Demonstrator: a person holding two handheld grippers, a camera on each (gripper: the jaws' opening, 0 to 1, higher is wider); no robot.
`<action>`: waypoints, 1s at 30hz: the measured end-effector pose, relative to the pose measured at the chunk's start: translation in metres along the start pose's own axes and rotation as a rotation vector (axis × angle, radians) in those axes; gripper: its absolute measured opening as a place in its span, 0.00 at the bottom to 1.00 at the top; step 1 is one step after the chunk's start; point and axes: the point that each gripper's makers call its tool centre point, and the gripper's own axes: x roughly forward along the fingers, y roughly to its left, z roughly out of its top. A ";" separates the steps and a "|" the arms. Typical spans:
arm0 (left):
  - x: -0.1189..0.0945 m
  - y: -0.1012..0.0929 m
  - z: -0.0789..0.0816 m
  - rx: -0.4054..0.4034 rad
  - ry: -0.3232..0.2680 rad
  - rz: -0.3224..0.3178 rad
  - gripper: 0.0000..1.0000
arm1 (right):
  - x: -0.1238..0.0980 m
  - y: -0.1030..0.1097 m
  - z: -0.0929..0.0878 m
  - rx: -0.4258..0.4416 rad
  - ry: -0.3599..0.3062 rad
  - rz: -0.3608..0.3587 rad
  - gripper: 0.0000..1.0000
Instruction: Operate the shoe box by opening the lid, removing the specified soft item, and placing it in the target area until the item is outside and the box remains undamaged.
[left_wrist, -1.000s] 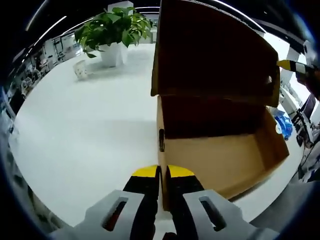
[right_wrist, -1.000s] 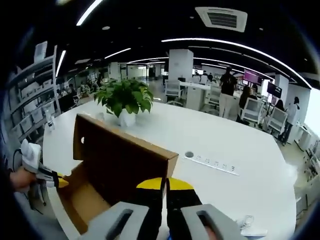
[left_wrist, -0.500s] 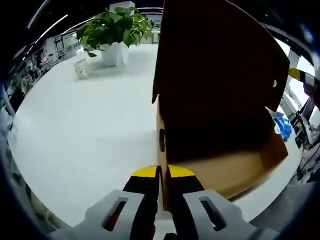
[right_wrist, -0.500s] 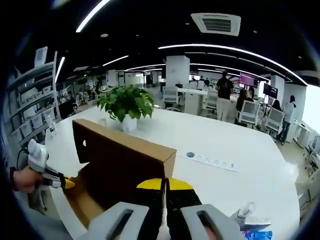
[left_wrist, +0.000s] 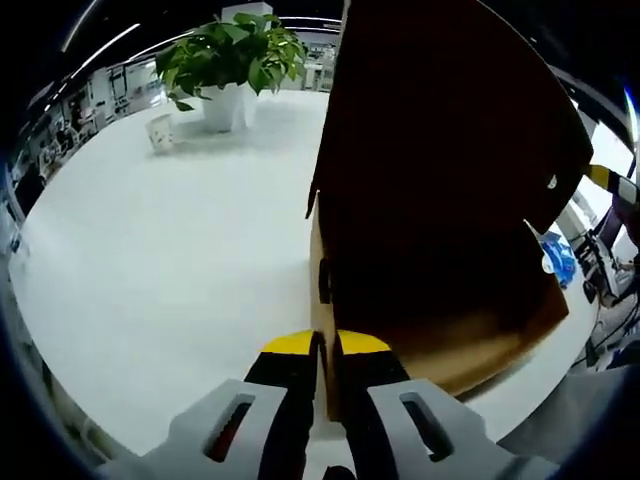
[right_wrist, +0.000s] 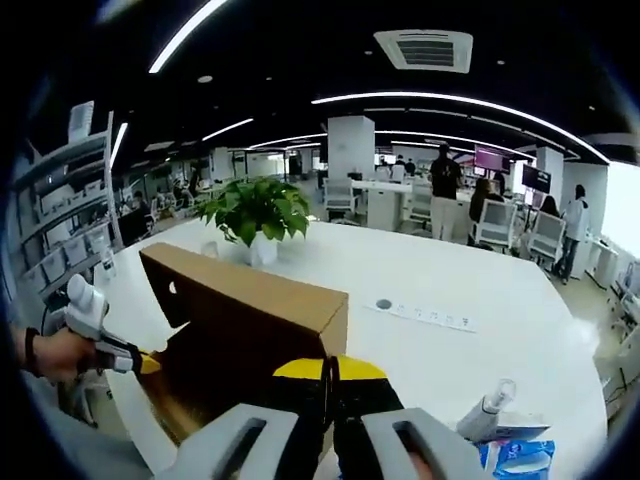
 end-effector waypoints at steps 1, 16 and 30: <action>0.000 0.000 0.000 -0.003 -0.001 -0.006 0.05 | 0.001 0.000 -0.001 0.001 -0.002 -0.001 0.00; -0.004 -0.005 -0.003 0.032 -0.013 -0.100 0.09 | -0.011 0.007 -0.014 0.011 -0.012 -0.013 0.00; -0.018 -0.007 -0.003 0.118 -0.001 -0.121 0.15 | -0.024 0.015 -0.037 -0.018 0.002 -0.004 0.00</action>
